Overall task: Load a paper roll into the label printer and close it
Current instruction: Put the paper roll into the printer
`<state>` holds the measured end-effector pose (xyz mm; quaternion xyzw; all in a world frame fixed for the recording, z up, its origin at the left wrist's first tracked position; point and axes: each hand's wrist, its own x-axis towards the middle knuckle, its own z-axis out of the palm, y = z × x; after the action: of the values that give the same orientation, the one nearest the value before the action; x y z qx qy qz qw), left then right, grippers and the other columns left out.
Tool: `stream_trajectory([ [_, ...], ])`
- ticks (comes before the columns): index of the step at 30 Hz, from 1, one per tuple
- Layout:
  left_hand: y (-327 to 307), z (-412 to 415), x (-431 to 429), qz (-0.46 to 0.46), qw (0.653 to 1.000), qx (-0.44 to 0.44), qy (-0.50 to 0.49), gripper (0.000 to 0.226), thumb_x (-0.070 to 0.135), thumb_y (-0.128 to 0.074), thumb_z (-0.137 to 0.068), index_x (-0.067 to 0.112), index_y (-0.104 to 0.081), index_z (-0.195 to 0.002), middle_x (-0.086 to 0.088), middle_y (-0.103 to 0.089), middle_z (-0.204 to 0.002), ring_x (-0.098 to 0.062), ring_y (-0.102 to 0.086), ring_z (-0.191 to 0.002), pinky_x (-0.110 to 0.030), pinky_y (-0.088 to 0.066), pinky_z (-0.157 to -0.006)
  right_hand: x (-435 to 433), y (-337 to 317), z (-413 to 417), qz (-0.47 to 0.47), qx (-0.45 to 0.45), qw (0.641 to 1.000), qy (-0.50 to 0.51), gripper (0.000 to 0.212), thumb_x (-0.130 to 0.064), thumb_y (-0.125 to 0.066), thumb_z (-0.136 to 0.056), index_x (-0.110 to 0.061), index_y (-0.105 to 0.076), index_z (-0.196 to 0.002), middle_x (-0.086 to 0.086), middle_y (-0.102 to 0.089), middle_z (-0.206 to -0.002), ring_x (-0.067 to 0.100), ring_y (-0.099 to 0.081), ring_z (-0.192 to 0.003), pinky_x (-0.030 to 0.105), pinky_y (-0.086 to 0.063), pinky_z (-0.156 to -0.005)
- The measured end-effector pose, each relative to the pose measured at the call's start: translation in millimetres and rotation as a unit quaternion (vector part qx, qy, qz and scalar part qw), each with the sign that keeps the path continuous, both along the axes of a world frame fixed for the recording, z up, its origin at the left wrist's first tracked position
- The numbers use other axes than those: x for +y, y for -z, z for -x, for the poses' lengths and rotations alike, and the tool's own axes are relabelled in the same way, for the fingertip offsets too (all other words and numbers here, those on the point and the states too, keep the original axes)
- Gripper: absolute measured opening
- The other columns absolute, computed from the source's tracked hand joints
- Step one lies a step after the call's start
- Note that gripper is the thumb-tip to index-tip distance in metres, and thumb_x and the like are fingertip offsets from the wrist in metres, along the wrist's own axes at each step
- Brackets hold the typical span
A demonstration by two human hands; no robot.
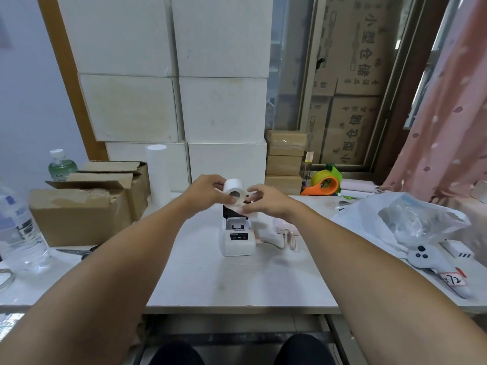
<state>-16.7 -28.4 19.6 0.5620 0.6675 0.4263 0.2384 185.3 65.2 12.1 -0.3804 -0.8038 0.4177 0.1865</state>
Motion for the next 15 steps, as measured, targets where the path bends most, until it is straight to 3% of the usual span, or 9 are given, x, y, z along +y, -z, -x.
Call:
stream_trajectory([
  [4, -7.3, 3.6, -4.6, 0.005, 0.996, -0.090, -0.002, 0.035, 0.013, -0.091, -0.075, 0.011, -0.075, -0.106, -0.006, -0.079, -0.101, -0.012, -0.071, -0.089, -0.026, -0.050, -0.085, 0.5, 7.1, -4.6, 0.044, -0.004, 0.999, 0.009, 0.060, -0.025, -0.081, -0.087, -0.018, -0.061, -0.143, 0.000, -0.058, -0.129, 0.019, -0.054, -0.120, 0.031, -0.043, -0.097],
  [6, -9.9, 3.3, -5.9, 0.004, 0.994, -0.106, 0.005, 0.035, 0.012, -0.090, -0.075, 0.010, -0.075, -0.106, -0.005, -0.080, -0.099, -0.010, -0.073, -0.088, -0.023, -0.051, -0.084, 1.6, 7.9, -2.3, 0.088, 0.024, 0.996, 0.007, 0.059, -0.022, -0.079, -0.086, -0.021, -0.061, -0.142, 0.002, -0.062, -0.129, 0.018, -0.060, -0.120, 0.033, -0.047, -0.102],
  [10, -14.1, 2.1, -6.9, -0.003, 0.992, -0.124, 0.021, 0.035, 0.009, -0.089, -0.077, 0.006, -0.074, -0.108, -0.007, -0.079, -0.099, -0.011, -0.075, -0.090, -0.020, -0.054, -0.084, -5.1, -1.7, 3.3, 0.204, 0.116, 0.972, -0.010, 0.028, -0.022, -0.070, -0.096, -0.014, -0.071, -0.123, 0.008, -0.080, -0.116, 0.018, -0.075, -0.102, 0.035, -0.057, -0.092],
  [15, -13.2, 5.5, -8.0, -0.007, 0.990, -0.143, 0.022, 0.039, 0.005, -0.088, -0.077, 0.001, -0.071, -0.112, -0.011, -0.079, -0.101, -0.018, -0.077, -0.093, -0.020, -0.060, -0.079, -3.4, -1.6, 5.1, 0.143, 0.117, 0.981, 0.061, 0.020, -0.006, -0.061, -0.099, -0.012, -0.073, -0.114, 0.007, -0.075, -0.105, 0.016, -0.074, -0.082, 0.027, -0.058, -0.072],
])
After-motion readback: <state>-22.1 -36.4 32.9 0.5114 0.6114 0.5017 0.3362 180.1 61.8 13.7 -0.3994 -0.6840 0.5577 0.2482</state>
